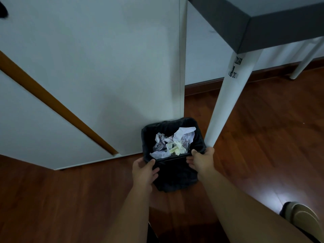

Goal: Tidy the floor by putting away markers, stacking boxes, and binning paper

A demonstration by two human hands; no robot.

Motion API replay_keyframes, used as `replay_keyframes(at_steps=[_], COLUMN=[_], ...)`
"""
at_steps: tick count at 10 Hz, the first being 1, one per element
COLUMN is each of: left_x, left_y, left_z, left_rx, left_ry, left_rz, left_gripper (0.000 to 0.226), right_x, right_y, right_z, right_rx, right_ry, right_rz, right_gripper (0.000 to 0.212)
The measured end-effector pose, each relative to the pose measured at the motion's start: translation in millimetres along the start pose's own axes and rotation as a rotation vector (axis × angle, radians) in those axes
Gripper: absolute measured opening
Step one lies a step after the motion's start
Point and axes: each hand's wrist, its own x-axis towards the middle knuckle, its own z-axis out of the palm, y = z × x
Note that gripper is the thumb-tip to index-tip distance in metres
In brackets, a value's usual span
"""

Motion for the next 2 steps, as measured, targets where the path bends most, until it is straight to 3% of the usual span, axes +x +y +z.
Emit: replay_keyframes(at_steps=[2], left_x=[-8.9], left_y=[-2.5], left_z=[5.4], left_rx=[0.003], left_ry=[0.013], left_rz=[0.036], left_gripper=[0.027], right_x=[-4.9], right_y=[-5.6], right_z=[-11.8], right_rx=[-0.144], right_ry=[-0.032], right_rz=[0.023], right_gripper=[0.03])
